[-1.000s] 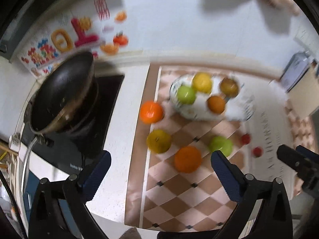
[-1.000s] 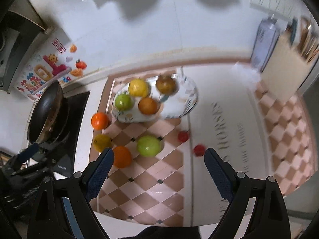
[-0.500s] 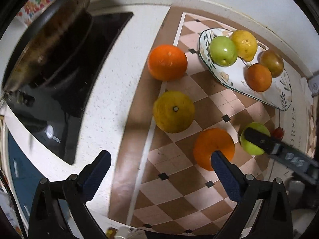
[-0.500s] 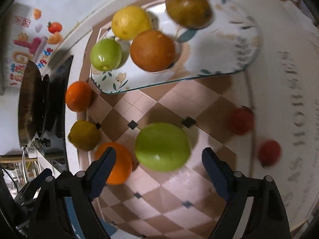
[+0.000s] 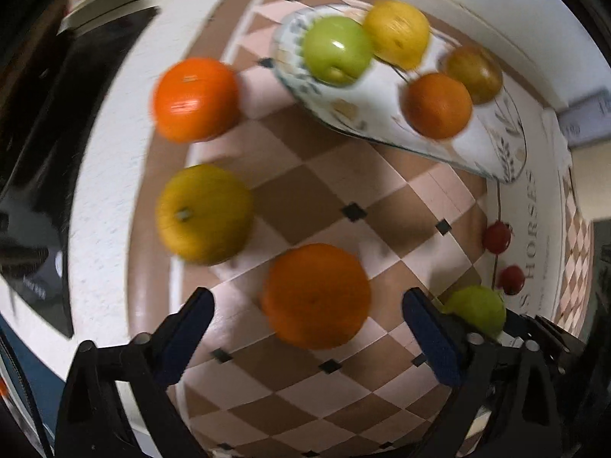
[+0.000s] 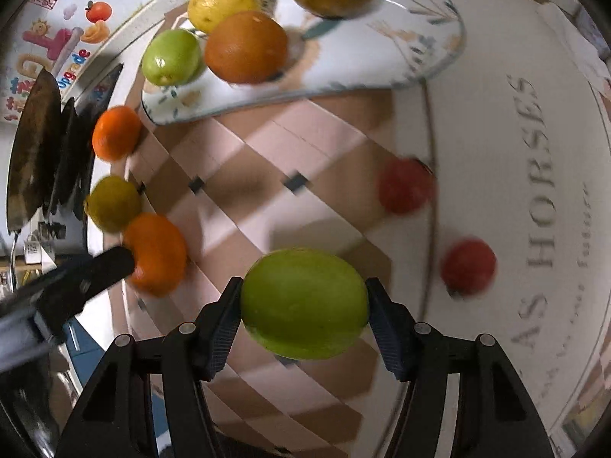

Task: Organize fruits
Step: 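Grasp the large orange with the left tool while the right tool grasps the green apple, then lower both fruits onto the plate and open both tools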

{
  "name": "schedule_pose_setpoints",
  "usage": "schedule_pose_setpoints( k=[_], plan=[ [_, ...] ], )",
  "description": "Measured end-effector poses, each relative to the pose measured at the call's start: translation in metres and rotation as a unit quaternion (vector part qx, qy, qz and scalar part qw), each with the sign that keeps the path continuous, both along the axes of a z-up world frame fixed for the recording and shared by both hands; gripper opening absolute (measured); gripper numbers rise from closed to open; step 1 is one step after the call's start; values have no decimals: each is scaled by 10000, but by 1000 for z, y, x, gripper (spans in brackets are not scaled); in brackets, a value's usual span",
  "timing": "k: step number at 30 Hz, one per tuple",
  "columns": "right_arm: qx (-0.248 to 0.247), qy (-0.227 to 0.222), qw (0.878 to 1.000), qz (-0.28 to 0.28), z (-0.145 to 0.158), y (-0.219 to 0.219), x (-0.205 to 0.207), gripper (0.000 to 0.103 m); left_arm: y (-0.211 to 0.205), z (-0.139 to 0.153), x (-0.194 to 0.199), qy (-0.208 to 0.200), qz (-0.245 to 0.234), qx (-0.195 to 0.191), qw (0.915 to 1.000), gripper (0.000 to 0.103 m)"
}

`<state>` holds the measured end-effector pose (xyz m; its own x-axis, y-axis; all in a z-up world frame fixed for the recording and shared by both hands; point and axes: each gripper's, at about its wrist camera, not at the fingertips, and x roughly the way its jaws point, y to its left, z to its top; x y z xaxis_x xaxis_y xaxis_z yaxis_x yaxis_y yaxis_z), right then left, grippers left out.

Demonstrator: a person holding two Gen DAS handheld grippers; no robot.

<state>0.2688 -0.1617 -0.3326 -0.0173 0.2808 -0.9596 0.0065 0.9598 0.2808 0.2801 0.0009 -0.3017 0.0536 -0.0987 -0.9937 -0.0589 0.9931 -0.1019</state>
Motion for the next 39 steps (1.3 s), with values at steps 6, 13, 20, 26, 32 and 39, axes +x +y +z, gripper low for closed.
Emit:
schedule_pose_setpoints(
  k=[6,13,20,26,32,39],
  plan=[
    [-12,-5,9999,-107,-5,-1,-9,66,-25,-12,1,-46,-500,469,9976,61],
    [114,-7,9995,-300,-8,-9,-9,67,-31,-11,-2,-86,-558,453,9974,61],
    [231,-123,9990,-374,0,-16,-9,65,-26,11,-6,-197,-541,173,9982,60],
    [709,-476,9929,-833,38,-53,8,65,-34,60,10,-510,-429,-476,9966,60],
    [860,-868,9859,-1146,71,-83,57,65,-18,88,55,-623,-104,-921,9937,60],
    [750,-915,9853,-1236,64,-90,113,65,5,91,128,-706,103,-502,9962,60]
  ],
)
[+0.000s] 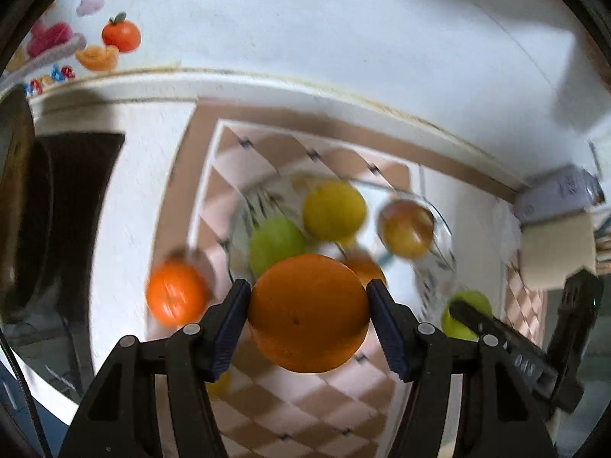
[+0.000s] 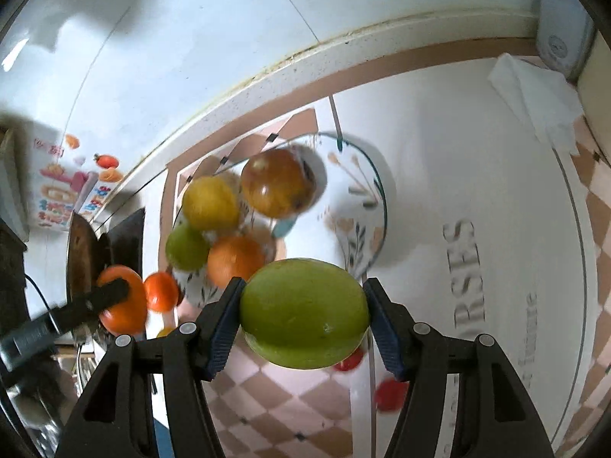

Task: Organize fruits
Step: 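Lower both fruits onto the plate and open both tools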

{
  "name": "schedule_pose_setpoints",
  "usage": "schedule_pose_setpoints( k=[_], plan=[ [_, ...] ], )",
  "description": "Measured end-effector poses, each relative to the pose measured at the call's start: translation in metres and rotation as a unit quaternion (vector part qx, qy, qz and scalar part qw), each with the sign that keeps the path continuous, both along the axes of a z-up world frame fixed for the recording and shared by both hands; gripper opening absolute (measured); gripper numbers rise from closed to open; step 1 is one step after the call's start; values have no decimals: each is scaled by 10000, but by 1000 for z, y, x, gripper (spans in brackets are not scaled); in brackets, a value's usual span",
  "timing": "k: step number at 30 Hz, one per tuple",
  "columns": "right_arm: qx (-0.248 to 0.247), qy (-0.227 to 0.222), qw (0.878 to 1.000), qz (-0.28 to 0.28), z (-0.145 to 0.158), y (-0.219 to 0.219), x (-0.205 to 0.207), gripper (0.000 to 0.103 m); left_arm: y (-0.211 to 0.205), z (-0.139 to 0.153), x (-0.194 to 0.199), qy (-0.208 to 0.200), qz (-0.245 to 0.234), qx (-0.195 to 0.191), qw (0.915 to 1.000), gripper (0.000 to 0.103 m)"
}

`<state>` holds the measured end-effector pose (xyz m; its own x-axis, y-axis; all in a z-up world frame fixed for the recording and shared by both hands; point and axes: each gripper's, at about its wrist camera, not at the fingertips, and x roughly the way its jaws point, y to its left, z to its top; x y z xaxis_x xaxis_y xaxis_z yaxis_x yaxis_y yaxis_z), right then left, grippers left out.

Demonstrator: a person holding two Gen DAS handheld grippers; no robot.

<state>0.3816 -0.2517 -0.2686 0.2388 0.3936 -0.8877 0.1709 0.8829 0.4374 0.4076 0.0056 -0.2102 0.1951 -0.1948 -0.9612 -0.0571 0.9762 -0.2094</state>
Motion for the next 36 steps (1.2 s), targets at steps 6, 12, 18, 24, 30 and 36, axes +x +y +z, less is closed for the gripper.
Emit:
schedule_pose_setpoints(
  k=[6,12,18,24,30,36],
  plan=[
    [-303,52,9992,260,-19,17,19,65,14,-27,57,219,120,346,9991,60],
    [-606,33,9972,434,-28,32,28,65,12,-60,87,554,-6,549,9970,61],
    [-810,34,9951,567,-30,37,33,65,8,-74,96,708,-151,651,9953,61],
    [-638,293,9959,574,-43,35,37,66,8,-79,101,890,-167,623,9939,62],
    [-546,456,9957,594,-54,33,38,81,8,-78,111,968,-202,521,9937,82],
    [-587,493,9948,666,-45,34,44,93,10,-77,108,1033,-140,588,9928,92]
  ],
)
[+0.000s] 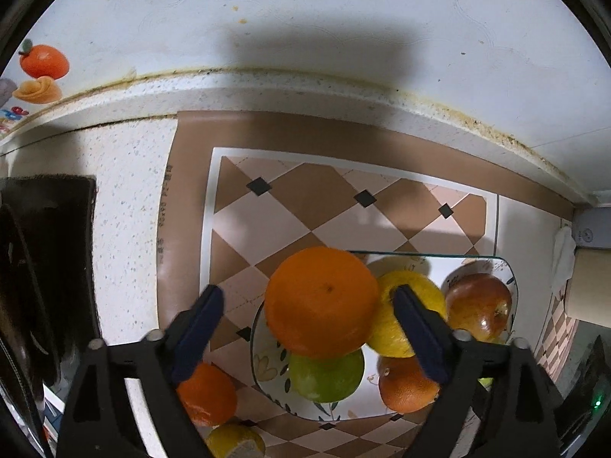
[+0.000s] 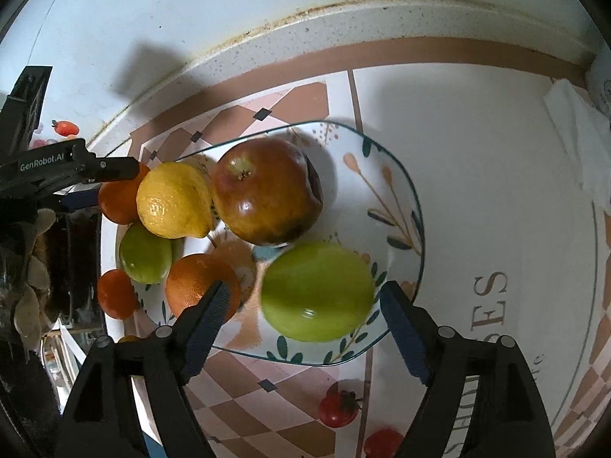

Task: Organize fruits
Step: 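Lower both fruits onto the plate and open both tools, then lift both tools away from the plate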

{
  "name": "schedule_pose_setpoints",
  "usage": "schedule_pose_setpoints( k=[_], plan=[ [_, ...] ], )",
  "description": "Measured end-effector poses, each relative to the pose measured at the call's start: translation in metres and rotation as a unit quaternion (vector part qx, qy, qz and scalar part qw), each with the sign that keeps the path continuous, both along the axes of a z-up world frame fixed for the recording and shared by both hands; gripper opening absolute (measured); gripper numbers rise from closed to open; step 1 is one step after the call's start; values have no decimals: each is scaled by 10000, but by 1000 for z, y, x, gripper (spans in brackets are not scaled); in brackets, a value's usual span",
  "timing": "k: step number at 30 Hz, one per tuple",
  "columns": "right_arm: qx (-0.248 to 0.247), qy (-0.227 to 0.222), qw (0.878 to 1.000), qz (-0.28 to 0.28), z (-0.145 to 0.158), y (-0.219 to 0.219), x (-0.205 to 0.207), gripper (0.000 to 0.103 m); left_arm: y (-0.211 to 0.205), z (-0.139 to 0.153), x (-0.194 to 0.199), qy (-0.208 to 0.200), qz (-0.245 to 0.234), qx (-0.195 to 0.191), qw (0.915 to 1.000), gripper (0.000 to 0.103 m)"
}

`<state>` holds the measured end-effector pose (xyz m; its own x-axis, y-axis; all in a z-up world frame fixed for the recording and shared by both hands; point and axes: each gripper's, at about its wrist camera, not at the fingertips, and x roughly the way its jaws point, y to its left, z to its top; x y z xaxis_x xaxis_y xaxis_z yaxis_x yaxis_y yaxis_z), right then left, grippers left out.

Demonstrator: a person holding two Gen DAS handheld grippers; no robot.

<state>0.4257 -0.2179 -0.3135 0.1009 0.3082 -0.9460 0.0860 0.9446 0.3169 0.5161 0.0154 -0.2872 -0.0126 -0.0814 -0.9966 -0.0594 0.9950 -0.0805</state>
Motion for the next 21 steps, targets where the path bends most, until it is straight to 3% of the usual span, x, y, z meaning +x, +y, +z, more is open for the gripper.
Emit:
schedule_pose_setpoints(
  k=[6,16,21],
  plan=[
    [-316,-40,9994,163,11,3,4,94,5,13,-22,-187,112,84,9997,92],
    [-757,-382,9955,433,53,13,-18,94,-3,62,-100,-907,161,218,9955,92],
    [-1035,-745,9910,418,85,13,-47,94,-2,94,-143,-1496,61,386,9880,92]
  ],
)
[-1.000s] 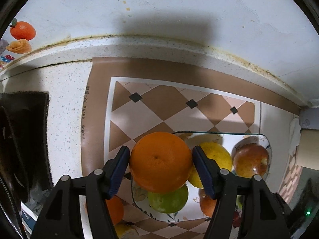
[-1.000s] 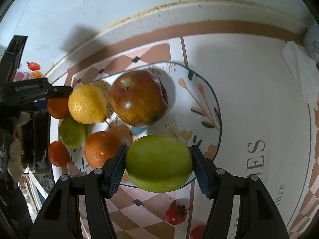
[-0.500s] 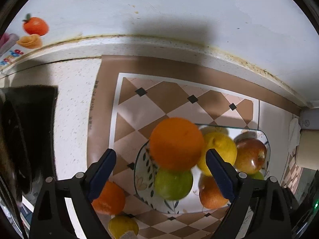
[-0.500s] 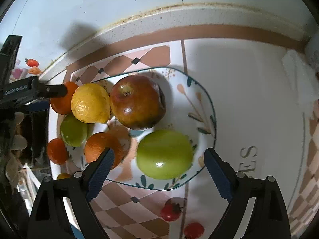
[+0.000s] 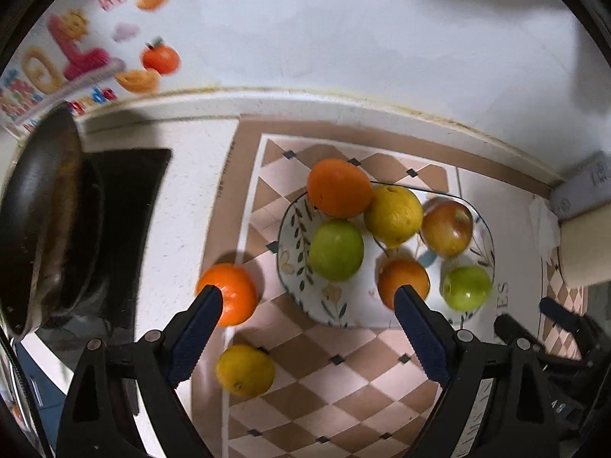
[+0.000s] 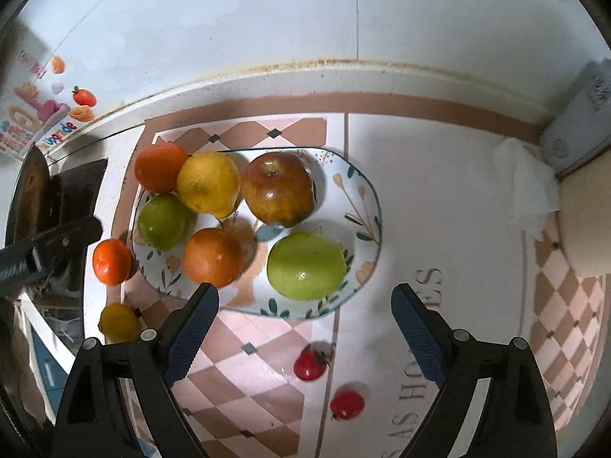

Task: Organize fruits
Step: 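Lift both tools away from the plate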

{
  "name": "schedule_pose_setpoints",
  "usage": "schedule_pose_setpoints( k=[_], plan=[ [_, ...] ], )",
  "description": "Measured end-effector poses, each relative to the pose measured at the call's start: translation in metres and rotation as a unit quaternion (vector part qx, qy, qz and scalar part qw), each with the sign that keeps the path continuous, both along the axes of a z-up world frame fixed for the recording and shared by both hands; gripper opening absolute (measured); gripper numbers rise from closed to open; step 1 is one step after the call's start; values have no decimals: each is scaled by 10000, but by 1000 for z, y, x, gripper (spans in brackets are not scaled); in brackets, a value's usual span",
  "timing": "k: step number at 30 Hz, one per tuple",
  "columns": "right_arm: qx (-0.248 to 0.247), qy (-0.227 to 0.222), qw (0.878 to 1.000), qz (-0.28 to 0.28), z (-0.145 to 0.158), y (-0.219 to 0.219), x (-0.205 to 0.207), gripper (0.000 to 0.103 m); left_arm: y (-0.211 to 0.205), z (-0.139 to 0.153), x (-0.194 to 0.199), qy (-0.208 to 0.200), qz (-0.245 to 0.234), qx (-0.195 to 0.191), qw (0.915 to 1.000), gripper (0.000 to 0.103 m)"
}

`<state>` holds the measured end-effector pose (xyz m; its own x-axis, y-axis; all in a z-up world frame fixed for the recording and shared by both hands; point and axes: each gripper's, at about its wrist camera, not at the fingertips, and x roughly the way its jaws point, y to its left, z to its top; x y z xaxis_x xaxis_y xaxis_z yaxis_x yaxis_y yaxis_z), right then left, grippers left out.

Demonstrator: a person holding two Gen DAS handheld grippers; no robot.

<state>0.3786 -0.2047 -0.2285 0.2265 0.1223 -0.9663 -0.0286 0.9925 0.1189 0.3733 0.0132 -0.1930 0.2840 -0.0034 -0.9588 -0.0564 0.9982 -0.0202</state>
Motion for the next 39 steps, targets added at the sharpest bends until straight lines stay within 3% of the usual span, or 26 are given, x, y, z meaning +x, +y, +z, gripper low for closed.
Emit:
schedule_pose_setpoints(
  k=[5,21,29,39],
  plan=[
    [-66,-312,9995,-35,27,3,-38,94,-2,32,-45,-613,-118,269,9977,92],
    [-143,-1431,9893,-231,130,8,-168,94,-8,115,-158,-1816,-349,153,9826,92],
    [-255,-1928,9804,-324,174,9,-213,94,-16,138,-194,-2113,-518,113,9760,92],
    [-106,-2090,9767,-477,194,4,-236,94,-18,142,-208,-2139,-543,25,9753,92]
  ],
)
